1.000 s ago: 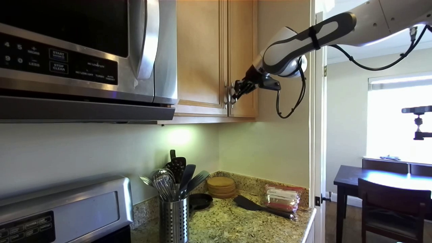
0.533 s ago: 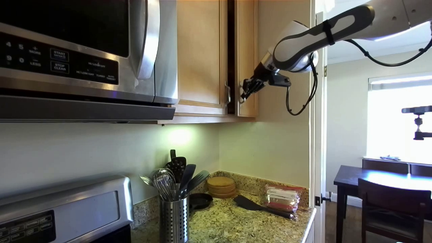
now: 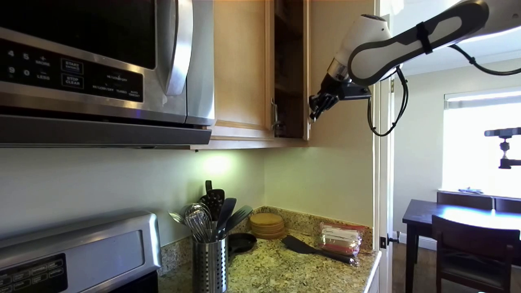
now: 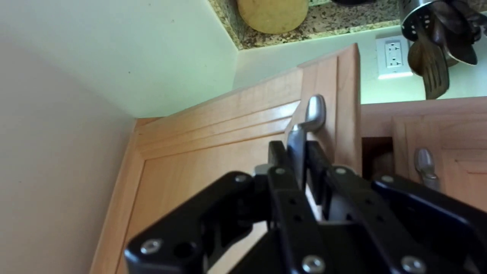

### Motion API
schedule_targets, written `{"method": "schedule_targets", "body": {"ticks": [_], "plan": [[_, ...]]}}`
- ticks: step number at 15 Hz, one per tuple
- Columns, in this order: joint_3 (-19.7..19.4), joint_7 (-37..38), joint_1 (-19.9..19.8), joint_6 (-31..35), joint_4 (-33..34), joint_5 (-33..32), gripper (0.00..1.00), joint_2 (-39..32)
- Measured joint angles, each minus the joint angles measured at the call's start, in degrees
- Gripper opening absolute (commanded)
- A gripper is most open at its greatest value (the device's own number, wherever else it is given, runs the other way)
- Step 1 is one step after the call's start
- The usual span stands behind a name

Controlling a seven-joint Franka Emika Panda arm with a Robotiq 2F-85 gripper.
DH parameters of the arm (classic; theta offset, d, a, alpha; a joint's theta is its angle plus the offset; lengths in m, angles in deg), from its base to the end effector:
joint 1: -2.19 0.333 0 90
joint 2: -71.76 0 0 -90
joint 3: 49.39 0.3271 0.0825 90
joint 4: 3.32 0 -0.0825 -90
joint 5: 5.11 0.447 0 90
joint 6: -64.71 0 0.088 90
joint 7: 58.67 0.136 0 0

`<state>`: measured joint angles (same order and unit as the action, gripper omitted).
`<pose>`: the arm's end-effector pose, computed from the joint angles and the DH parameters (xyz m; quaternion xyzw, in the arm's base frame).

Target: Open the top right cupboard door fully

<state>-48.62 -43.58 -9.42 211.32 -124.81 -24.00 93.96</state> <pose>0.5569 -0.1060 0.6488 0.9003 -0.1151 0.4005 0.1254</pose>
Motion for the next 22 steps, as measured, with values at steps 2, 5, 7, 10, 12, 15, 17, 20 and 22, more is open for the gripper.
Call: {"method": "schedule_targets", "body": {"ticks": [2,5,7,10,12,15,17,20,22], "plan": [[0.66,3.12,-1.8,-2.26,-1.02,-2.39,0.09,1.7],[1.06,6.43,-4.49,-6.23,-2.54,-5.31,0.08,4.5],[1.35,8.3,-6.0,-8.07,-3.58,-7.01,0.11,6.22],[1.74,10.37,-7.33,-8.17,-4.62,-8.2,0.44,7.37],[2.01,11.54,-7.81,-8.21,-4.72,-8.81,0.57,7.51],[2.07,12.56,-8.45,-8.21,-4.86,-9.45,0.76,7.66],[2.06,12.81,-8.93,-8.17,-4.93,-9.6,0.9,7.69],[2.0,13.07,-9.77,-7.97,-5.12,-9.67,1.0,7.69],[2.0,13.47,-10.4,-7.58,-5.39,-9.79,1.0,7.67]]}}
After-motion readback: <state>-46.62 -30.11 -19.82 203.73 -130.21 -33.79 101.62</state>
